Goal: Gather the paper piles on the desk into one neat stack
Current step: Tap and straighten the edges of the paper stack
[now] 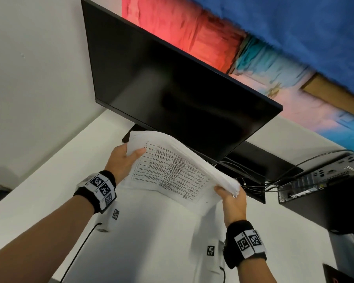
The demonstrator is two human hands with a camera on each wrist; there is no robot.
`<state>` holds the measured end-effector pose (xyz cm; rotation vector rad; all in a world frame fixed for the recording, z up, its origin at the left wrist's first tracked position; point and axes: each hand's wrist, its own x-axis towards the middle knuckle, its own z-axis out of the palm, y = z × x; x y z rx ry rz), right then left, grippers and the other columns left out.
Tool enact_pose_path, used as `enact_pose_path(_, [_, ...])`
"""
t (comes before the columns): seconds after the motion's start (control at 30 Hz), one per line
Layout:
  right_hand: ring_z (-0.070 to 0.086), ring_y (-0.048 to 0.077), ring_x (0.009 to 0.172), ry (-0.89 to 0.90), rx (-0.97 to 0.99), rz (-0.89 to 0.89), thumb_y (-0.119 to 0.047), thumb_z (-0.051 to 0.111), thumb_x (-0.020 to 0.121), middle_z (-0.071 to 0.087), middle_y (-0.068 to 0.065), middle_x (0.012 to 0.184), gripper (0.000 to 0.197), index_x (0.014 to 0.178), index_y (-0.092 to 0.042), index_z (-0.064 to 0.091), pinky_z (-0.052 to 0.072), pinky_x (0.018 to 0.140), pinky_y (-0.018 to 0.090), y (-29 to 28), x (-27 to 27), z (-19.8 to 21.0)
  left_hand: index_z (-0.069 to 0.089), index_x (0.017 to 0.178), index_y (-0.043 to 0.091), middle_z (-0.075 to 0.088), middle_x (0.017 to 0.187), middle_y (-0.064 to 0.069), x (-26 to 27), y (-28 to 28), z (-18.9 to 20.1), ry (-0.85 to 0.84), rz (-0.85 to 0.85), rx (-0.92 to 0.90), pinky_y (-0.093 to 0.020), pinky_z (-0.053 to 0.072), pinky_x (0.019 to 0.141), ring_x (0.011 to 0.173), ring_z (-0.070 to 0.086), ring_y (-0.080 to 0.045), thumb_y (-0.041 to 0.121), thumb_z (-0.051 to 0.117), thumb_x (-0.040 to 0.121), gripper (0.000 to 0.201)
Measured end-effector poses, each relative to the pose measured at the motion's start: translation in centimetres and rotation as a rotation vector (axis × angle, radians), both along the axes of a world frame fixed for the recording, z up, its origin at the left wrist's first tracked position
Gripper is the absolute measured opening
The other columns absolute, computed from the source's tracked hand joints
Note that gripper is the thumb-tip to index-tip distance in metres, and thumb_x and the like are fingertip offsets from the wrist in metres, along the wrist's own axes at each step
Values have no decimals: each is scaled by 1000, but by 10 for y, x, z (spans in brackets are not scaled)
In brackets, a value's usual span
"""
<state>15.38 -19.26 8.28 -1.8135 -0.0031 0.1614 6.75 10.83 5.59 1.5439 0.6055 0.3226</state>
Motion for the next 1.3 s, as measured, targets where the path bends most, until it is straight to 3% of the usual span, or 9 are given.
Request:
enact_pose_path(0.17, [64, 12, 103, -276, -231, 102, 3, 77, 81, 61, 0, 119, 67, 136, -20, 47, 55, 78, 15, -9, 1, 28, 75, 99, 14, 78, 92, 2, -1, 9, 38, -111, -9, 207, -29, 58, 74, 83, 75, -17, 23, 68, 93, 13])
enact_pose_path(0.37, [55, 23, 116, -560, -964, 509, -47, 67, 87, 63, 2, 132, 74, 151, -21, 41, 44, 98, 39, 5, 5, 68, 78, 89, 11, 78, 84, -10, -3, 37, 98, -225, -95, 513, -41, 55, 73, 73, 70, -26, 27, 73, 89, 17])
enact_pose_path(0.5, [56, 12, 121, -503, -657, 593, -46, 70, 86, 60, -6, 136, 79, 153, -19, 38, 45, 104, 33, 37, -4, 76, 76, 81, 24, 67, 64, 12, -9, 38, 128, -246, -323, 843, -21, 45, 60, 62, 63, -9, 30, 73, 88, 10])
enact_pose_path(0.6, [62, 4, 115, -360, -433, 659, -42, 72, 88, 61, -13, 129, 73, 149, -25, 37, 55, 94, 25, 65, -20, 73, 79, 90, 12, 75, 73, 1, -13, 36, 143, -279, -367, 938, -30, 53, 63, 68, 71, -18, 33, 69, 90, 24])
enact_pose_path(0.73, [73, 11, 100, -320, -188, 571, -22, 67, 95, 74, -4, 112, 31, 126, -19, 61, 62, 86, 42, 95, -41, 60, 76, 81, 8, 71, 66, -5, -21, 45, 153, -295, -288, 959, -24, 46, 57, 61, 66, -25, 34, 69, 89, 28])
enact_pose_path(0.9, [75, 19, 101, -201, 0, 548, -15, 60, 99, 78, 3, 111, 28, 125, -11, 69, 62, 84, 42, 127, -61, 50, 72, 102, 13, 73, 97, -7, -40, 65, 141, -212, 22, 888, -34, 49, 83, 91, 63, -22, 38, 74, 83, 32])
enact_pose_path(1.03, [77, 16, 97, -5, 150, 429, -6, 60, 98, 80, 4, 106, 27, 123, -9, 70, 61, 75, 25, 140, -68, 26, 37, 146, 7, 46, 148, -10, -75, 90, 96, 48, 265, 599, -43, 34, 115, 138, 42, -29, 36, 84, 75, 90])
enact_pose_path(1.2, [74, 33, 107, 345, 350, 283, -6, 61, 97, 78, 11, 115, 27, 118, -18, 70, 56, 94, 51, 152, -73, -10, 23, 156, 10, 38, 158, -7, -128, 73, 12, 494, -42, 54, -37, 37, 113, 140, 43, -27, 70, 60, 79, 105])
enact_pose_path(1.3, [74, 34, 105, 498, 394, 231, -6, 61, 97, 77, 15, 116, 28, 122, -17, 67, 56, 94, 55, 156, -76, -29, 55, 134, 25, 58, 137, 9, -144, 57, -8, 431, -113, -231, -27, 46, 103, 118, 61, -10, 64, 56, 88, 61])
